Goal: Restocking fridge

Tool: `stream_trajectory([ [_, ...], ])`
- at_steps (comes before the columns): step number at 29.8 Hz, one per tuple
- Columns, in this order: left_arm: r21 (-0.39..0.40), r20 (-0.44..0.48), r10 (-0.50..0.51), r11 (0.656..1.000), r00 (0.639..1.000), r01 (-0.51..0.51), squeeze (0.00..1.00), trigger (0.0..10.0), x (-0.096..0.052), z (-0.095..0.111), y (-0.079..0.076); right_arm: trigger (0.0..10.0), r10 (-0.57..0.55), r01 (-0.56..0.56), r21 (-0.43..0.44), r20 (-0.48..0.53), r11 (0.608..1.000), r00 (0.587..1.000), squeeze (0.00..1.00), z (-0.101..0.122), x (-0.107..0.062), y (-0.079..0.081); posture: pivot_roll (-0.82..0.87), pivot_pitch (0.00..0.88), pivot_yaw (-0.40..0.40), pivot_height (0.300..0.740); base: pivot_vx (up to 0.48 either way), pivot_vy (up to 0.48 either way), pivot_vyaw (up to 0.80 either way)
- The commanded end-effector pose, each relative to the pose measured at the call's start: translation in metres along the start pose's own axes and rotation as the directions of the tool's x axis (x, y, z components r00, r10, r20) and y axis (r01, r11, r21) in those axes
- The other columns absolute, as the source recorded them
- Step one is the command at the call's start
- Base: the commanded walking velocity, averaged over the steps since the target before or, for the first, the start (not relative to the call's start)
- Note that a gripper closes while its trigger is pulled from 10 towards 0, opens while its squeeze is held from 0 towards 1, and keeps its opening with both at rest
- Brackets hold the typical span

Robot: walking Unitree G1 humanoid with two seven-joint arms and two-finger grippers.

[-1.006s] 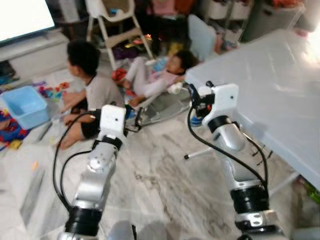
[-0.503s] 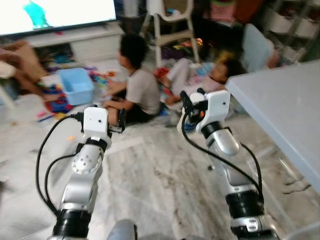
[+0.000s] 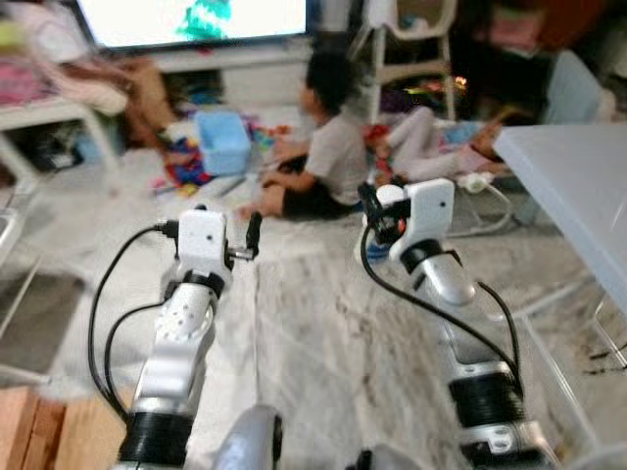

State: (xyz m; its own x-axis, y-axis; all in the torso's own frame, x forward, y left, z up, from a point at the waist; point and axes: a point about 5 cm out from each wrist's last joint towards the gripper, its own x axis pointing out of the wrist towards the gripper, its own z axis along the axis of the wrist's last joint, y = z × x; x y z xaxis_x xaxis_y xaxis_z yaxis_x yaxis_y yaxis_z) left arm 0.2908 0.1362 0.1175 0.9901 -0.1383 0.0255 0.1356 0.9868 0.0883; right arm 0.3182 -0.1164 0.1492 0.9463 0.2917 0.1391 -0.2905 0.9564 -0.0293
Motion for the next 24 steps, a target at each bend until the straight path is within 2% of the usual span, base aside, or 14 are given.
stream_trajectory([
  [1,0.013,0.020,-0.025,1.000,0.999,0.025,0.00,10.0,0.0033,0.0072,-0.0022,10.0,-0.016,0.016,-0.006,0.040,1.000,0.999,0.00,0.0085,0.0025,-0.0027,0.03,0.000,-0.021,0.740,-0.326,0.000,0.80],
  [4,0.013,0.020,-0.036,0.999,0.999,0.036,0.00,10.0,0.0045,0.0074,-0.0028,10.0,-0.026,0.027,-0.005,0.045,1.000,0.999,0.00,0.0090,0.0025,-0.0038,0.02,0.000,-0.014,0.740,-0.320,0.000,0.73],
  [8,0.014,0.026,-0.045,0.999,0.999,0.044,0.00,10.0,0.0060,0.0080,-0.0036,10.0,-0.044,0.043,0.009,0.040,0.999,0.998,0.00,0.0077,0.0014,-0.0054,0.02,0.000,-0.016,0.740,0.000,0.000,0.00],
  [16,-0.005,0.024,0.001,1.000,1.000,-0.001,0.00,10.0,0.0060,0.0085,0.0016,10.0,-0.044,0.043,0.008,0.037,0.999,0.998,0.00,0.0056,0.0013,-0.0040,0.03,0.000,-0.026,0.740,0.000,0.000,0.00],
  [21,-0.006,0.021,-0.002,1.000,1.000,0.002,0.00,10.0,0.0058,0.0079,0.0014,10.0,-0.014,0.014,-0.006,0.044,1.000,0.999,0.00,0.0071,0.0030,-0.0004,0.03,0.000,-0.027,0.740,0.000,0.480,0.00],
  [24,0.001,0.023,-0.022,1.000,1.000,0.022,0.00,10.0,0.0058,0.0075,-0.0018,10.0,-0.014,0.014,-0.004,0.045,1.000,0.999,0.00,0.0069,0.0024,0.0000,0.03,0.000,-0.025,0.740,0.000,0.480,0.62],
])
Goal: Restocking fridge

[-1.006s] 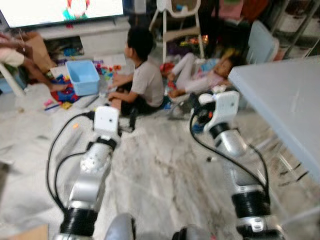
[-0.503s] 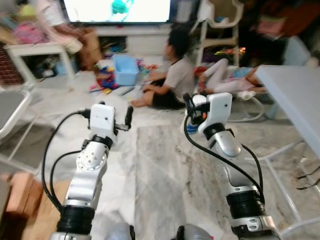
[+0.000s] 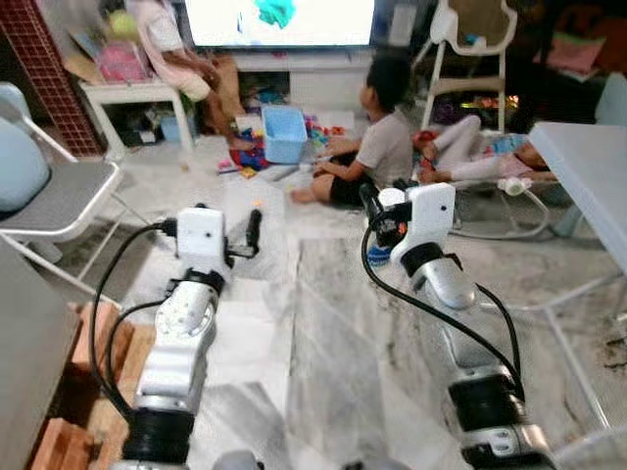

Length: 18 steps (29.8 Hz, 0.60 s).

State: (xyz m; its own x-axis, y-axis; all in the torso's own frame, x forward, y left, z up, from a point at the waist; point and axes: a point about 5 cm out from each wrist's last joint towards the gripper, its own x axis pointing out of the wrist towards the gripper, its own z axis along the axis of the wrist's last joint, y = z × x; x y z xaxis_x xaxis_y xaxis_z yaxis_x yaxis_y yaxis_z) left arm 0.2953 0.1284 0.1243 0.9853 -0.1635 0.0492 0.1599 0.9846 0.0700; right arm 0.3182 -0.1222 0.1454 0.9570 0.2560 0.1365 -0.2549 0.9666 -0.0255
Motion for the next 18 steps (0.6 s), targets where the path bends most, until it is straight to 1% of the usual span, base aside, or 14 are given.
stream_trajectory([
  [1,0.020,-0.003,0.001,1.000,1.000,-0.001,0.00,10.0,0.0000,0.0004,0.0046,10.0,0.023,-0.023,-0.003,0.049,1.000,0.999,0.00,0.0107,0.0044,0.0055,0.03,0.000,-0.025,0.740,0.000,0.480,0.55],
  [4,0.021,-0.004,-0.003,1.000,1.000,0.003,0.00,10.0,0.0002,0.0004,0.0038,10.0,0.023,-0.023,-0.003,0.047,1.000,0.999,0.00,0.0098,0.0041,0.0053,0.03,0.000,-0.025,0.740,0.000,0.480,0.55],
  [6,0.024,-0.011,-0.002,1.000,1.000,0.002,0.00,10.0,0.0001,-0.0005,0.0036,10.0,0.025,-0.025,-0.003,0.047,1.000,0.999,0.00,0.0095,0.0037,0.0054,0.03,0.000,-0.026,0.740,0.000,0.330,0.54],
  [12,0.016,0.003,-0.004,1.000,1.000,0.003,0.00,10.0,0.0001,0.0010,0.0026,10.0,0.031,-0.031,0.000,0.053,1.000,0.998,0.00,0.0111,0.0051,0.0067,0.03,0.000,-0.027,0.740,0.000,0.340,0.80],
  [15,0.026,0.009,0.003,1.000,1.000,-0.004,0.00,10.0,0.0000,0.0014,0.0029,10.0,0.034,-0.034,0.003,0.053,0.999,0.998,0.00,0.0109,0.0059,0.0070,0.04,0.000,-0.030,0.740,0.000,0.000,0.50],
  [18,0.022,0.009,0.011,1.000,1.000,-0.011,0.00,10.0,0.0001,0.0017,0.0040,10.0,0.036,-0.036,0.005,0.055,0.999,0.998,0.00,0.0115,0.0066,0.0077,0.04,0.000,-0.033,0.740,0.000,0.000,0.00],
])
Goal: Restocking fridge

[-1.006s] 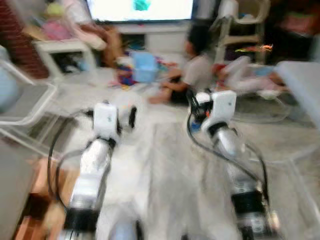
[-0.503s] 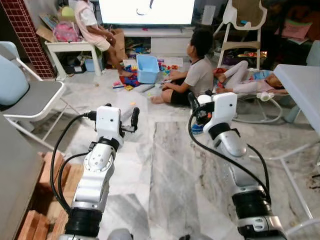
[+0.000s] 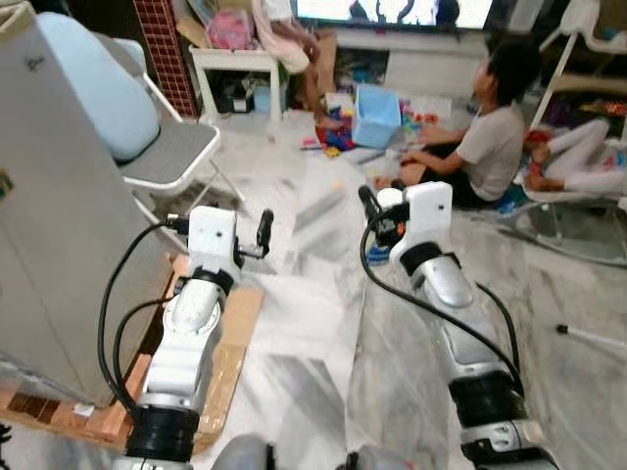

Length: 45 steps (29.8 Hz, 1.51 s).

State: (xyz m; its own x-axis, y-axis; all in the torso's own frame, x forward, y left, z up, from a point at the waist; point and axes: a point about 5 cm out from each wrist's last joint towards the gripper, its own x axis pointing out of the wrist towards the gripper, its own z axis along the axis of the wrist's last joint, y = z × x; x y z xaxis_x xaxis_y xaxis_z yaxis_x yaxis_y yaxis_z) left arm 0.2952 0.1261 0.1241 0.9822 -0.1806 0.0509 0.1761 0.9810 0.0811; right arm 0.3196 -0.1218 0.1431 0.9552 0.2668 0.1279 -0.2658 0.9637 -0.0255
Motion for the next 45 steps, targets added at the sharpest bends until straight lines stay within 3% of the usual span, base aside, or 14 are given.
stream_trajectory([
  [1,0.009,0.007,0.032,0.999,0.999,-0.032,0.00,10.0,0.000,0.002,0.007,10.0,0.026,-0.026,0.004,0.064,1.000,0.998,0.00,0.014,0.006,0.008,0.04,0.000,-0.033,0.740,0.000,0.000,0.00],
  [6,-0.002,0.003,0.041,0.999,0.999,-0.041,0.00,10.0,0.000,0.001,0.007,10.0,0.024,-0.024,0.006,0.061,1.000,0.998,0.00,0.013,0.005,0.008,0.04,0.000,-0.033,0.740,0.000,0.000,0.00],
  [21,-0.006,0.006,0.039,0.999,0.999,-0.039,0.00,10.0,0.003,0.002,0.007,10.0,0.006,-0.007,0.006,0.058,1.000,0.998,0.00,0.013,0.004,0.004,0.03,0.000,-0.032,0.740,-0.375,0.000,0.00],
  [32,0.009,0.001,0.182,0.983,0.983,-0.182,0.00,10.0,-0.010,0.000,0.034,10.0,-0.106,0.108,-0.062,0.034,0.992,0.994,0.00,0.007,-0.012,-0.026,0.02,0.000,-0.018,0.740,-0.029,0.000,0.00],
  [45,0.039,0.046,0.159,0.986,0.986,-0.161,0.00,10.0,-0.012,0.006,0.042,10.0,-0.111,0.113,-0.065,0.039,0.991,0.993,0.00,0.008,-0.012,-0.022,0.04,0.000,-0.014,0.740,0.098,0.403,0.00],
])
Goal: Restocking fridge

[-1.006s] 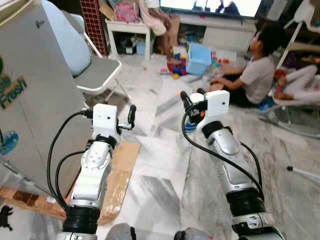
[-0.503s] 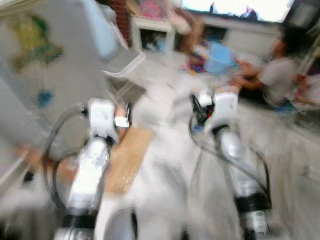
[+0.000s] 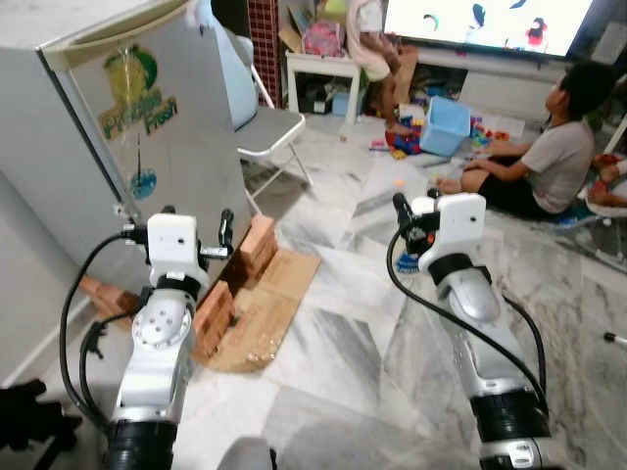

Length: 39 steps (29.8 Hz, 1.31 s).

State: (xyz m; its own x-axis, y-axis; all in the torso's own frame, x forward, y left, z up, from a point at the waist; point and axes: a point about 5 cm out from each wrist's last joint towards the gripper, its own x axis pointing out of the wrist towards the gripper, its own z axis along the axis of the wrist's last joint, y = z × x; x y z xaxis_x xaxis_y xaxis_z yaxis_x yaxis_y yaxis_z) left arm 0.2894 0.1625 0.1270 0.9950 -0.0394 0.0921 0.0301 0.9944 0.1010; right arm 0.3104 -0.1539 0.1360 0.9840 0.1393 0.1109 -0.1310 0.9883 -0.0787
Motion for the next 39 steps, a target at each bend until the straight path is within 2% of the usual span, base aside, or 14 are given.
stream_trajectory([
  [1,0.001,0.007,0.013,1.000,1.000,-0.013,0.00,10.0,0.000,0.003,0.006,10.0,0.017,-0.017,0.003,0.062,1.000,0.998,0.00,0.015,0.005,0.005,0.04,0.000,-0.014,0.740,0.315,0.364,0.00],
  [6,-0.001,0.012,0.007,1.000,1.000,-0.007,0.00,10.0,-0.001,0.004,0.005,10.0,0.016,-0.016,-0.003,0.073,1.000,0.997,0.00,0.019,0.007,0.004,0.04,0.000,-0.016,0.740,0.344,0.335,0.00],
  [9,-0.022,0.005,0.019,1.000,1.000,-0.019,0.00,10.0,0.000,0.004,0.007,10.0,0.021,-0.020,-0.010,0.088,1.000,0.996,0.00,0.022,0.009,0.004,0.05,0.000,-0.014,0.740,0.351,0.328,0.00],
  [17,-0.013,-0.010,0.046,0.999,0.999,-0.046,0.00,10.0,-0.002,0.002,0.014,10.0,0.017,-0.015,-0.029,0.081,0.999,0.997,0.00,0.021,0.006,0.001,0.04,0.000,-0.012,0.740,0.292,0.379,0.00],
  [21,-0.021,-0.034,0.089,0.996,0.995,-0.090,0.00,10.0,-0.004,0.000,0.018,10.0,0.014,-0.012,-0.037,0.069,0.999,0.998,0.00,0.019,0.003,-0.001,0.05,0.000,-0.016,0.740,0.000,0.465,0.00],
  [25,-0.036,-0.026,0.089,0.995,0.996,-0.090,0.00,10.0,-0.008,0.001,0.018,10.0,0.013,-0.011,-0.046,0.054,0.999,0.998,0.00,0.015,0.001,-0.004,0.05,0.000,-0.018,0.740,0.000,0.480,0.00],
  [28,-0.026,-0.023,0.089,0.996,0.996,-0.090,0.00,10.0,-0.012,-0.001,0.018,10.0,0.007,-0.005,-0.050,0.047,0.999,0.999,0.00,0.013,-0.002,-0.005,0.05,0.000,-0.014,0.740,0.000,0.000,0.00],
  [31,0.011,-0.029,0.143,0.990,0.989,-0.143,0.00,10.0,-0.020,-0.001,0.025,10.0,-0.008,0.010,-0.050,0.037,0.999,0.999,0.00,0.011,-0.009,-0.006,0.05,0.000,-0.014,0.740,0.000,0.000,0.00],
  [34,0.011,-0.032,0.181,0.983,0.983,-0.181,0.00,10.0,-0.024,-0.001,0.033,10.0,-0.020,0.022,-0.053,0.021,0.998,1.000,0.00,0.006,-0.015,-0.009,0.06,0.000,-0.020,0.740,0.000,0.000,0.00],
  [36,-0.067,-0.086,0.196,0.977,0.977,-0.202,0.00,10.0,-0.022,-0.010,0.038,10.0,-0.055,0.055,-0.103,-0.004,0.993,0.998,0.00,0.000,-0.026,-0.018,0.06,0.000,-0.050,0.740,0.000,0.000,0.00],
  [37,-0.067,-0.086,0.196,0.977,0.977,-0.202,0.00,10.0,-0.022,-0.010,0.038,10.0,-0.055,0.055,-0.103,-0.004,0.993,0.998,0.00,0.000,-0.026,-0.018,0.06,0.000,-0.050,0.740,0.000,0.000,0.00],
  [39,-0.073,-0.079,0.193,0.977,0.978,-0.198,0.00,10.0,-0.016,-0.009,0.041,10.0,-0.043,0.040,-0.112,-0.021,0.993,0.999,0.00,0.000,-0.038,-0.021,0.04,0.000,-0.048,0.740,0.000,0.000,0.00],
])
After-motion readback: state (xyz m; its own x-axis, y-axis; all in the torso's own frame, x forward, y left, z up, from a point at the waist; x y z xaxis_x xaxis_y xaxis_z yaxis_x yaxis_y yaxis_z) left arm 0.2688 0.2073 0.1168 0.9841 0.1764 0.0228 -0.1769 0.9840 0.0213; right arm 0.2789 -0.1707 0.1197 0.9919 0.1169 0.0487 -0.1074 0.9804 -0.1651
